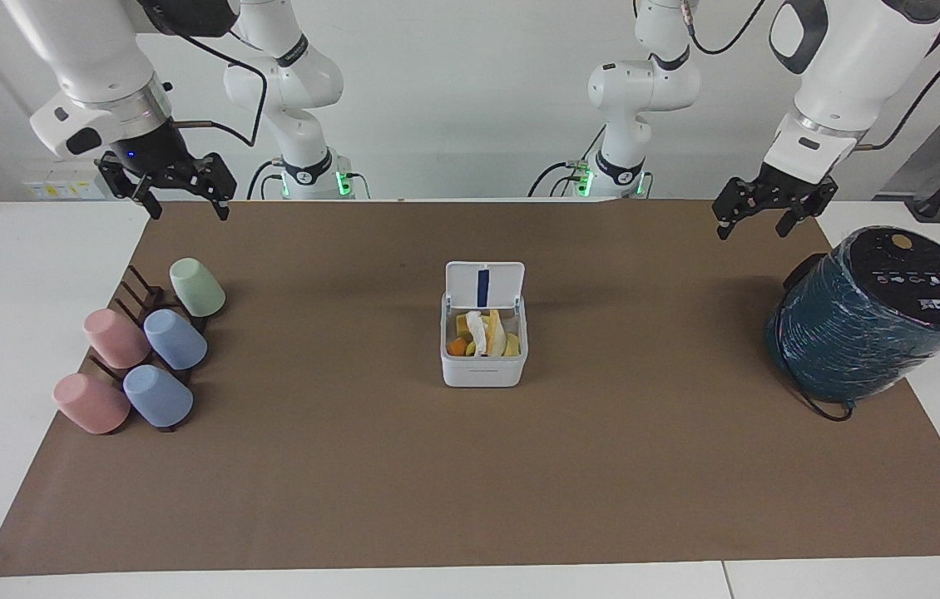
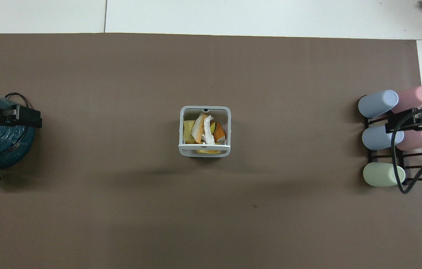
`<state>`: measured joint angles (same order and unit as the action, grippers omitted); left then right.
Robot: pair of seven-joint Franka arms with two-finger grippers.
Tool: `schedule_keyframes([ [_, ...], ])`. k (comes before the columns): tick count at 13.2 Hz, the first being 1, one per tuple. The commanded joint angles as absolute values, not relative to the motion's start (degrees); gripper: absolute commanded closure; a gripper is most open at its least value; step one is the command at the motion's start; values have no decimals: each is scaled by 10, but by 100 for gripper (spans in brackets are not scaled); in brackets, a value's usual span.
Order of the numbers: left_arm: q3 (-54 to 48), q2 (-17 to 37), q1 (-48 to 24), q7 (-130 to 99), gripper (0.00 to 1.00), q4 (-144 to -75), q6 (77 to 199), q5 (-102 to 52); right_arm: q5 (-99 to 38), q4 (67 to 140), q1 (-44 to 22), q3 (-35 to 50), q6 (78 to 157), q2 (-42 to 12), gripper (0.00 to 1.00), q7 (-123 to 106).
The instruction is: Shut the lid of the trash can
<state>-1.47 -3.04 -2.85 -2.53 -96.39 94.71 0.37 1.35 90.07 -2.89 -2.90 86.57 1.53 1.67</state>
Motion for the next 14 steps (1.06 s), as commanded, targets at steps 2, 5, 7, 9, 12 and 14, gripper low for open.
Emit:
schedule_keyframes([
  [2, -11, -31, -31, -18, 0, -966, 953, -2, 11, 911, -27, -28, 862, 25, 0, 14],
  [5, -11, -32, -30, -18, 0, -966, 953, -2, 11, 911, -28, -28, 862, 25, 0, 14],
  [7, -11, -32, -30, -18, 0, -966, 953, -2, 11, 911, -28, -28, 862, 25, 0, 14],
  [9, -11, -32, -31, -22, 0, -966, 952, -2, 11, 911, -28, -28, 862, 25, 0, 14],
  [12, -11, -32, -32, -22, 0, -967, 948, -2, 11, 911, -28, -28, 862, 25, 0, 14],
  [14, -11, -32, -31, -18, 0, -967, 949, -2, 11, 911, -28, -28, 862, 25, 0, 14],
])
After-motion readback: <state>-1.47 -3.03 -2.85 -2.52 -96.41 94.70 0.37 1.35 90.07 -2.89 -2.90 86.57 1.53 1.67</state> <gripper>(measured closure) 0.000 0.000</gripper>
